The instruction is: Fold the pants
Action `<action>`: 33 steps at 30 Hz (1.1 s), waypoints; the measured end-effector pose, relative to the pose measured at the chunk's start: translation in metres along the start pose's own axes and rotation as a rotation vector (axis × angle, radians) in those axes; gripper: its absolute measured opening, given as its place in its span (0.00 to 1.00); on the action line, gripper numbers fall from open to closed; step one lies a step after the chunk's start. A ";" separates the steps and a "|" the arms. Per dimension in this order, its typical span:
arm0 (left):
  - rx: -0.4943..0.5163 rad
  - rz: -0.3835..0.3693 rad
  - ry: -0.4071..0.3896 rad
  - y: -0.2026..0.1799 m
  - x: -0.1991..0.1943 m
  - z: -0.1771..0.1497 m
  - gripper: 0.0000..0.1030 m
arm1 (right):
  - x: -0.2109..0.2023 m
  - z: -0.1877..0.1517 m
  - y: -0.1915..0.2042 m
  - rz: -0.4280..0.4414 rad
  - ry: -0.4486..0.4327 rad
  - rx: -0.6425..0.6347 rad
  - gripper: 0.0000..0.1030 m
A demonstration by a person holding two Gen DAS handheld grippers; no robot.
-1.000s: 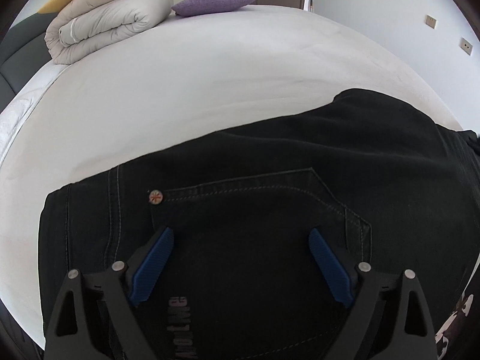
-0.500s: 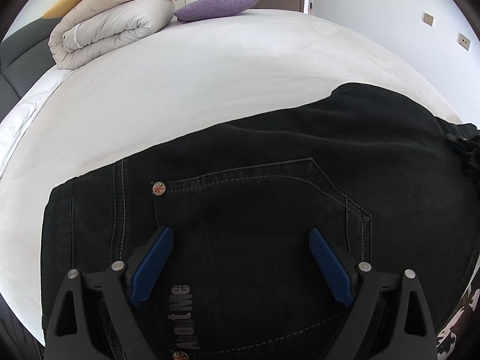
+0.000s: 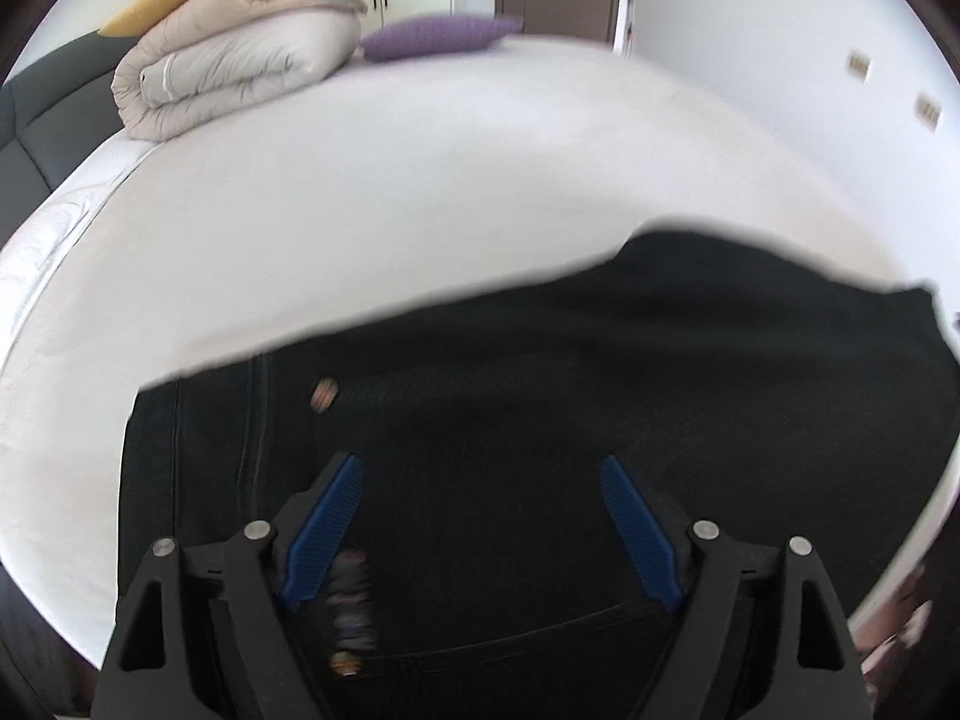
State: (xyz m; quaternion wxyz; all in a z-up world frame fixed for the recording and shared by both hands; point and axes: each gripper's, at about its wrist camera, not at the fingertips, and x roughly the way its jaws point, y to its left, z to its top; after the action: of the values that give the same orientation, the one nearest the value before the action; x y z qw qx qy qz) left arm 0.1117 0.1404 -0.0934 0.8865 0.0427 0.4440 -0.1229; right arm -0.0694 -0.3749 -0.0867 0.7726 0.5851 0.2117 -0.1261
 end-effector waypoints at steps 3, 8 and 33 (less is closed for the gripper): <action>0.010 -0.098 -0.031 -0.025 -0.001 0.027 0.82 | 0.052 -0.055 0.059 0.135 0.245 -0.129 0.07; -0.007 -0.262 0.064 -0.073 0.061 0.068 0.82 | 0.155 -0.177 0.096 0.206 0.630 -0.150 0.07; -0.317 -0.294 0.044 0.087 0.073 0.013 0.04 | 0.045 0.034 -0.060 -0.047 -0.047 0.106 0.03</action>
State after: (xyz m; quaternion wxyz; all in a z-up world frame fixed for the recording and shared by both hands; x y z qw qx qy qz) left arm 0.1859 0.2093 -0.1470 0.8447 -0.1597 0.4786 -0.1786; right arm -0.0507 -0.4223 -0.1518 0.7423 0.6167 0.2001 -0.1691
